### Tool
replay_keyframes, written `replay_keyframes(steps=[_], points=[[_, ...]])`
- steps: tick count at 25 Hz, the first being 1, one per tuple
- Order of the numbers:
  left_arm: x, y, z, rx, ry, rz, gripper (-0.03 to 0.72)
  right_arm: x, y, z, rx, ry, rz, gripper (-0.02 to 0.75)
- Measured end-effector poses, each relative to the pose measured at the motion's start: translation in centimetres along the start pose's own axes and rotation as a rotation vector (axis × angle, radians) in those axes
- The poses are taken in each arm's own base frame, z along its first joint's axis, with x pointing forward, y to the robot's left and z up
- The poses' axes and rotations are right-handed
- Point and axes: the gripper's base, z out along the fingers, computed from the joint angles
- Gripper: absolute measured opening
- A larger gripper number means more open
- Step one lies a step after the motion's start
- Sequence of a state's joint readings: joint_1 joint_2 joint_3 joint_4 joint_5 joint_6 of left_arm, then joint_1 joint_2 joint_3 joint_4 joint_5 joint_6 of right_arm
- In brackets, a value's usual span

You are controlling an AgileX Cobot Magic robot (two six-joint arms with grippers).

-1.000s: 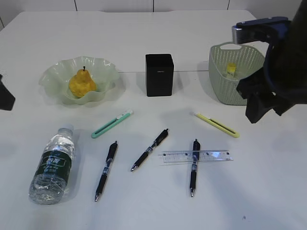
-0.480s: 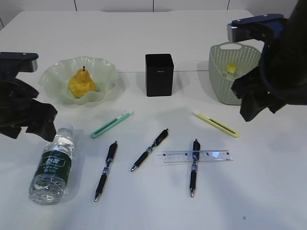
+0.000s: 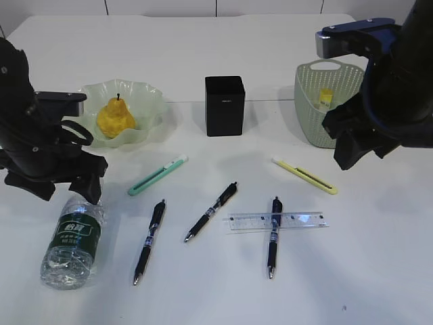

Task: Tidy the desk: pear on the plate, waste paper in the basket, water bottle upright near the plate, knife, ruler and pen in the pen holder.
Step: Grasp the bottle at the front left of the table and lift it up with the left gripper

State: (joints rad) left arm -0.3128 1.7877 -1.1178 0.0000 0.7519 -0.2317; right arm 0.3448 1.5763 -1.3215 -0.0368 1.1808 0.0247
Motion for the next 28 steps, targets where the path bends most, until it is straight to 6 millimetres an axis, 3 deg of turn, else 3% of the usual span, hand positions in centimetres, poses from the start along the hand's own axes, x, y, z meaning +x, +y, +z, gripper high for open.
replay_keyframes(steps=[11,28], points=[[-0.2,0.1,2.9,-0.02,0.035,-0.032,0.589,-0.1,0.0,0.0,0.0,-0.009,0.0,0.429],[-0.5,-0.1,3.6,-0.008,0.006,-0.191,0.589,-0.2,0.0,0.0,0.0,-0.019,-0.002,0.429]])
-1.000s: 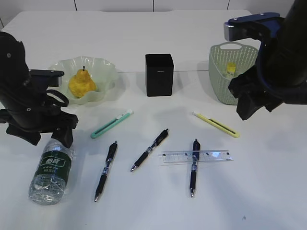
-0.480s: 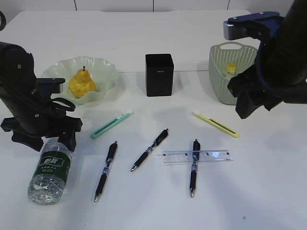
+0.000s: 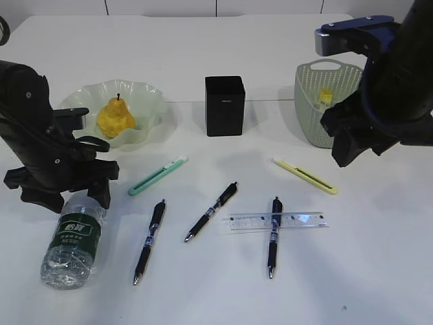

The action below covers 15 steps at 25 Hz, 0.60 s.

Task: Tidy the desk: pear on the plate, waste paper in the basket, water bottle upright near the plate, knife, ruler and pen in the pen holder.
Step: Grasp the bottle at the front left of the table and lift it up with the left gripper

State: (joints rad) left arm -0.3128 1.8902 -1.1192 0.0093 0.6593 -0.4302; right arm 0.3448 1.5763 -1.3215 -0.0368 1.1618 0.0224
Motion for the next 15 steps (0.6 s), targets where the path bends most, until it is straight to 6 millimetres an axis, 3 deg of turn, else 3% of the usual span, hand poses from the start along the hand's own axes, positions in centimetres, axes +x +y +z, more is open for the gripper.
replay_keyframes(steps=[8,15], points=[[0.1,0.0,1.3,-0.01,0.023,-0.017,0.568,0.0,0.0,0.0,0.0,-0.002,0.0,0.429],[0.0,0.0,1.2,-0.008,0.019,-0.017,0.473,0.0,0.0,0.0,0.0,-0.005,0.0,0.429]])
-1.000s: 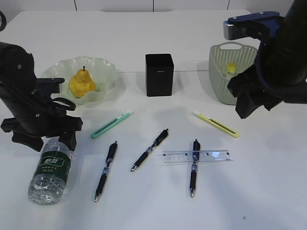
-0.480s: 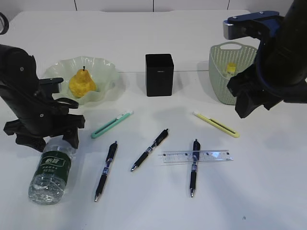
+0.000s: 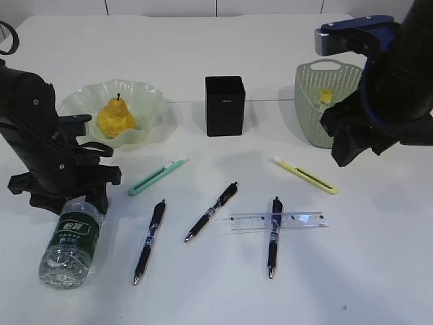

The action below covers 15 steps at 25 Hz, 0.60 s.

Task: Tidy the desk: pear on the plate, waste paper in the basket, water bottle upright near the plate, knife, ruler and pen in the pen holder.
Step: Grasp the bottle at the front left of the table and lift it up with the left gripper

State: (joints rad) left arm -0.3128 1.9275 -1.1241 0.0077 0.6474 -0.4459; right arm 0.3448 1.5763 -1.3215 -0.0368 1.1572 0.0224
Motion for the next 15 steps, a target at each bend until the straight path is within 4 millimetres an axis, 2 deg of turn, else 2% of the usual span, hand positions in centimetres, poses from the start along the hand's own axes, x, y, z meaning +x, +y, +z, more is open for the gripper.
replay_keyframes(steps=[4,15], points=[[-0.03,0.0,-0.02,0.0,-0.001,0.001,0.417,0.0,0.0,0.0,0.0,0.0,0.0,0.429],[-0.78,-0.38,-0.02,0.04,-0.081,-0.002,0.409,-0.02,0.0,0.0,0.0,-0.002,0.0,0.429]])
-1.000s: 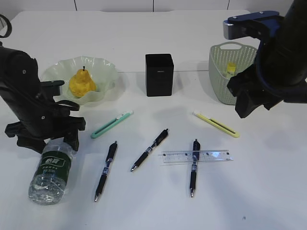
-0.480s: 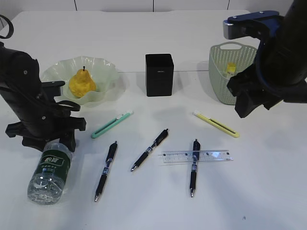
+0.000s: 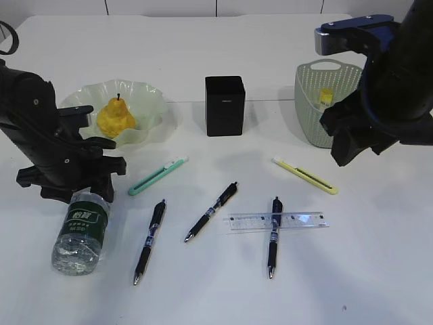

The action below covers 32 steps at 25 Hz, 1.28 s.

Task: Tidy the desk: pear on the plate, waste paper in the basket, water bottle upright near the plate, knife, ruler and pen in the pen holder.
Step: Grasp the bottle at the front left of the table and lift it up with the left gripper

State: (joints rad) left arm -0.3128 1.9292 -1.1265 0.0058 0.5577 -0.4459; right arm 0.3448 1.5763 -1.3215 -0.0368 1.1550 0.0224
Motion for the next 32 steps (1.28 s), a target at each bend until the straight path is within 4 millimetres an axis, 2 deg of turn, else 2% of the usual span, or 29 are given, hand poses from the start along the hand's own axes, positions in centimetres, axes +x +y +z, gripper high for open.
replay_keyframes(steps=[10,16,22,28,32], points=[[-0.2,-0.2,-0.1,0.02,-0.026,-0.014,0.404,0.0,0.0,0.0,0.0,-0.002,0.0,0.428],[-0.5,0.2,-2.2,0.053,-0.182,0.048,0.398,0.0,0.0,0.0,0.0,-0.003,0.0,0.428],[1.3,2.9,-5.4,0.123,-0.396,0.036,0.389,0.0,0.0,0.0,0.0,-0.003,0.0,0.428],[5.2,7.0,-7.6,0.136,-0.579,0.059,0.386,0.0,0.0,0.0,0.0,-0.003,0.0,0.428],[6.5,8.7,-8.9,0.205,-0.795,0.045,0.386,0.0,0.0,0.0,0.0,-0.003,0.0,0.428]])
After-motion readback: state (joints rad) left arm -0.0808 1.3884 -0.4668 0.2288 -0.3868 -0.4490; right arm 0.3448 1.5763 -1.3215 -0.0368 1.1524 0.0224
